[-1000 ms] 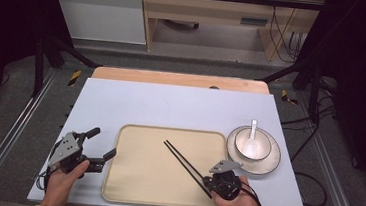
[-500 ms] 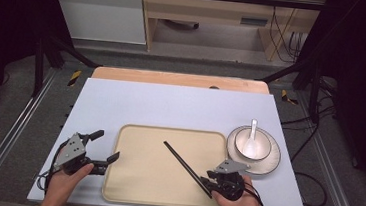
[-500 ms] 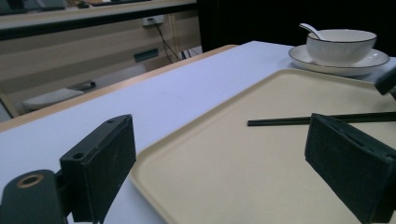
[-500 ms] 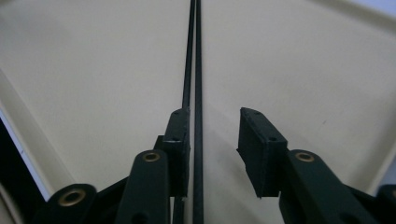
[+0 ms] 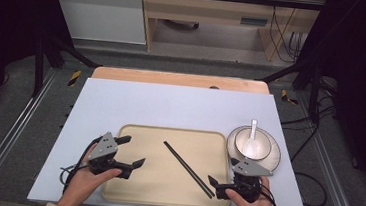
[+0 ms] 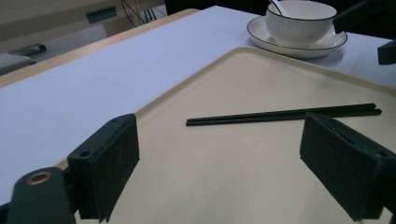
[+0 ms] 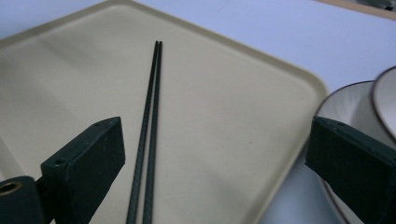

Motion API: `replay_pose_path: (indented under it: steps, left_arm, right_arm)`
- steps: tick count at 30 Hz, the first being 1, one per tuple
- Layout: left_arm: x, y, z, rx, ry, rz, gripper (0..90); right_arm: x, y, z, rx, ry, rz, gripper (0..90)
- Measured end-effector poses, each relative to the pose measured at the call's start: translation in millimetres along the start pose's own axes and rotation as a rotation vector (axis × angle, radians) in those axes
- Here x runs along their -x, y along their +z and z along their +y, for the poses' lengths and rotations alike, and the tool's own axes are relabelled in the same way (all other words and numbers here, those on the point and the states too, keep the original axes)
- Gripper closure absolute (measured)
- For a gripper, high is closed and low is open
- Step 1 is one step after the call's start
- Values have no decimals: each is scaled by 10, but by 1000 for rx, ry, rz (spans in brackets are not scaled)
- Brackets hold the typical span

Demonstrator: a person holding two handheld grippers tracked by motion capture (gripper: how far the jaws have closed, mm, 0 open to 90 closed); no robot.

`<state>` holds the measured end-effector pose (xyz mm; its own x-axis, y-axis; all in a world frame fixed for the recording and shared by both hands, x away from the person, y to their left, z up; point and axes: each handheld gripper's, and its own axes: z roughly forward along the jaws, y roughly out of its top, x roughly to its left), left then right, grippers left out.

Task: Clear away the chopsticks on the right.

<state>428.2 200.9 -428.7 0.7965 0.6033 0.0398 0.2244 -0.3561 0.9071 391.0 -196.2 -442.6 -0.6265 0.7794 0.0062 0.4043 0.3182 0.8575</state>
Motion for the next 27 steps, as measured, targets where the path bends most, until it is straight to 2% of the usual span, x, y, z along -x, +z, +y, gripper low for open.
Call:
replay_pose_path:
  steps: [3, 8, 9, 10, 11, 12, 14, 18, 20, 22, 27]
  left_arm:
    - [38, 139, 36, -31, -7, -6, 189]
    - [66, 364, 59, -102, -22, -11, 401]
    - [78, 404, 68, -124, -17, -7, 433]
    - [78, 404, 68, -124, -17, -7, 480]
    - [90, 443, 79, -142, -15, -11, 526]
    - [115, 513, 101, -165, -11, -13, 561]
    - [126, 585, 109, -184, -24, -14, 638]
    - [148, 729, 103, -245, -38, -23, 795]
    - [153, 762, 102, -258, -34, -20, 852]
    - [150, 849, 104, -274, -39, 8, 889]
    - [114, 1005, 103, -321, -48, 21, 899]
  right_arm:
    - [60, -79, -37, 42, -9, -31, 90]
    - [134, -170, -63, 110, -46, -72, 127]
    - [147, -173, -71, 114, -51, -79, 127]
    - [147, -173, -71, 114, -51, -79, 127]
    - [169, -167, -91, 123, -56, -100, 130]
    - [181, -162, -99, 125, -50, -100, 132]
    - [198, -151, -118, 135, -42, -109, 142]
    - [196, -129, -139, 131, -35, -101, 160]
    - [195, -125, -139, 130, -39, -99, 174]
    - [201, -123, -140, 132, -35, -93, 179]
    - [196, -113, -142, 128, -33, -85, 189]
